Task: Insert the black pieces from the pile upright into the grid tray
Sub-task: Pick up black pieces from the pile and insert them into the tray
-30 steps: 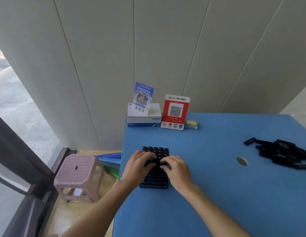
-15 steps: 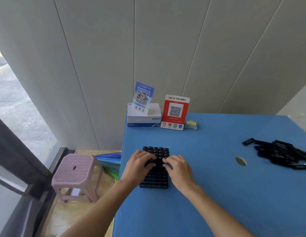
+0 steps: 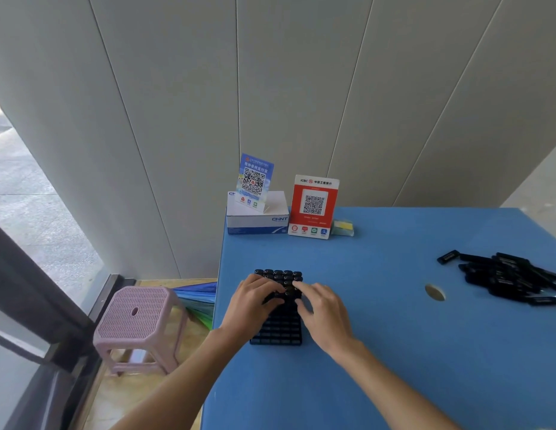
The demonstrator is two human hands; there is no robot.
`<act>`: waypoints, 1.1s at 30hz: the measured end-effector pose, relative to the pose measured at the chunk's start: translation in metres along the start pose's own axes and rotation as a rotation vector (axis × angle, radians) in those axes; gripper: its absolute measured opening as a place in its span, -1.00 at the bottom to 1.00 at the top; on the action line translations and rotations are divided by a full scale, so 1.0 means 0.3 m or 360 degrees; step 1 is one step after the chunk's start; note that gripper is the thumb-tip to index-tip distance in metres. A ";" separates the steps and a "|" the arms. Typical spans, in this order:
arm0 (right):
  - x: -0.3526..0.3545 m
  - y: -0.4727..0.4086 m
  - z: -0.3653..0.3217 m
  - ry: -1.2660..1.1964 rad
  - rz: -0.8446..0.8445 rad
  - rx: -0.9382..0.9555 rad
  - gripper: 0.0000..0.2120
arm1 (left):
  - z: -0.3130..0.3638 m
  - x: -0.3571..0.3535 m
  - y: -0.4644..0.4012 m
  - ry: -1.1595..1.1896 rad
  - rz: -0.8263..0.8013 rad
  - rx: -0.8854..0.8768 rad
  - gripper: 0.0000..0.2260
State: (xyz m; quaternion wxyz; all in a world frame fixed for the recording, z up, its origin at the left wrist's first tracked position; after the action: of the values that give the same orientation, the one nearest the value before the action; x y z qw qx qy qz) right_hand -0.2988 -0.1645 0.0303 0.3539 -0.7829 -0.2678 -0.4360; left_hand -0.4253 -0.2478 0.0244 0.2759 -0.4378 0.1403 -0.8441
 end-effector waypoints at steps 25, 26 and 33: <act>0.094 0.146 0.117 0.0439 -0.0145 -0.0146 -0.71 | 0.094 -0.061 0.036 -0.0438 -0.0022 -0.0175 -0.64; 0.111 0.157 0.129 0.0434 -0.0138 -0.0164 -0.70 | 0.116 -0.072 0.036 -0.0434 -0.0037 -0.0200 -0.64; 0.240 0.255 0.289 0.0424 -0.0102 -0.0256 -0.67 | 0.278 -0.206 0.038 -0.0521 -0.0175 -0.0245 -0.63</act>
State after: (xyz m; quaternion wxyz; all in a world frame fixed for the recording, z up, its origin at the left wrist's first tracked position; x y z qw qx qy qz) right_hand -0.1660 -0.1348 0.0366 0.3084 -0.7351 -0.2076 -0.5669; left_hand -0.3244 -0.2202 0.0261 0.2142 -0.5962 0.1337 -0.7621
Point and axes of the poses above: each hand's wrist, its own y-axis away from the middle knuckle, its own x-axis out of the back of the hand, z = x × y, the point moved 6 cm from there along -y, towards the middle knuckle, and after that the axes turned 5 degrees about y, right-handed, at the moved point
